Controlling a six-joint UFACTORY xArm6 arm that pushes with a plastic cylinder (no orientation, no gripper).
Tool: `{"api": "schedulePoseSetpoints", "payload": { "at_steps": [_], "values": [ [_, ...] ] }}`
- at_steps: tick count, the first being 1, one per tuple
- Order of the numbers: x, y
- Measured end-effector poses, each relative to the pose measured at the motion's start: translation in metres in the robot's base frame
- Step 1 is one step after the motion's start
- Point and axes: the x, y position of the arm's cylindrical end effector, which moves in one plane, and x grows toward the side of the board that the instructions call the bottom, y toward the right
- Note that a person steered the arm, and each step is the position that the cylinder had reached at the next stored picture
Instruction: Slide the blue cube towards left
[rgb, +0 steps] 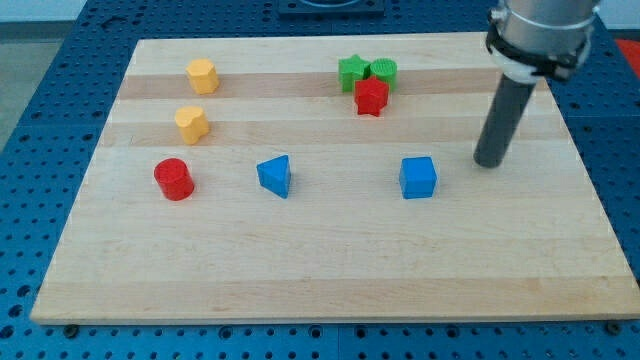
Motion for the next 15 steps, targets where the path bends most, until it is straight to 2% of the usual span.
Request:
{"api": "schedulePoseSetpoints", "payload": {
  "at_steps": [1, 7, 15],
  "values": [
    [0.015, -0.008],
    [0.014, -0.075],
    [0.014, -0.111]
  ]
}}
